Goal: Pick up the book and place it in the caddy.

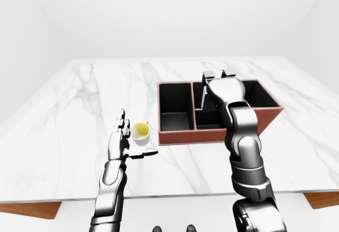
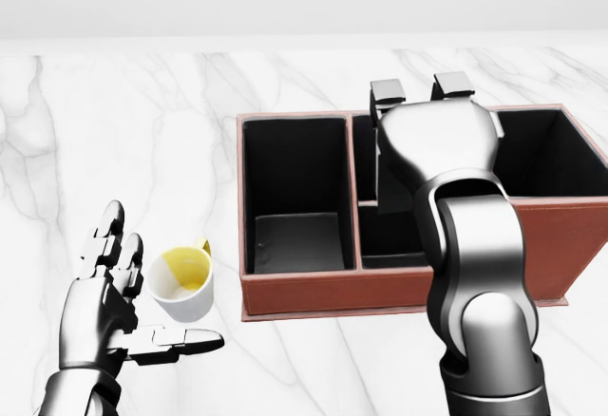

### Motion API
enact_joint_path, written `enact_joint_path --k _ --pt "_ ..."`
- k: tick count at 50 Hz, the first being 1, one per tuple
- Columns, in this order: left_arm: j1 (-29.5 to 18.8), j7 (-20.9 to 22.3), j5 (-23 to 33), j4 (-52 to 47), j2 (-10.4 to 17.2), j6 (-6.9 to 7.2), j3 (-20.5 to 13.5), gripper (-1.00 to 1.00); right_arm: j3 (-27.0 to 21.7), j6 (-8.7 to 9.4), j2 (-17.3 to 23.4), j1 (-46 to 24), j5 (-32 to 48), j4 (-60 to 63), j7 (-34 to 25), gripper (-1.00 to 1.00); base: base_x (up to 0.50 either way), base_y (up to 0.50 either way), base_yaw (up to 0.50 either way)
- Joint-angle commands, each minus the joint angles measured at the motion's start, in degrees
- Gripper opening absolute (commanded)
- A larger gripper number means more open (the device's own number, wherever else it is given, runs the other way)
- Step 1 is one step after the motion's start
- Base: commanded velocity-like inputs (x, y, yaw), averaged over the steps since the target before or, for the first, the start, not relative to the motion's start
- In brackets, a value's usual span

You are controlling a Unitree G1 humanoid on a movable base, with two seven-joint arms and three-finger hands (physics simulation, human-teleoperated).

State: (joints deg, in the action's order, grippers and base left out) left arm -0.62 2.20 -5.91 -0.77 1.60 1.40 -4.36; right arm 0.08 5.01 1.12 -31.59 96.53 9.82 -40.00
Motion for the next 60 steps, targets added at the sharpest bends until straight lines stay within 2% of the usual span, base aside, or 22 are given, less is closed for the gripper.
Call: enact_joint_path --k 1,60 --pt "0.0 0.0 0.0 0.3 0.0 -0.26 0.0 1.0 -0.3 -0.01 1.2 -1.2 1.6 -0.7 0.0 -1.0 0.0 0.0 0.0" --pt "0.4 0.0 -0.2 -0.7 0.0 0.26 -0.1 1.0 1.0 -0.01 2.6 -2.2 -4.4 -11.6 0.0 -1.0 0.0 0.0 0.0"
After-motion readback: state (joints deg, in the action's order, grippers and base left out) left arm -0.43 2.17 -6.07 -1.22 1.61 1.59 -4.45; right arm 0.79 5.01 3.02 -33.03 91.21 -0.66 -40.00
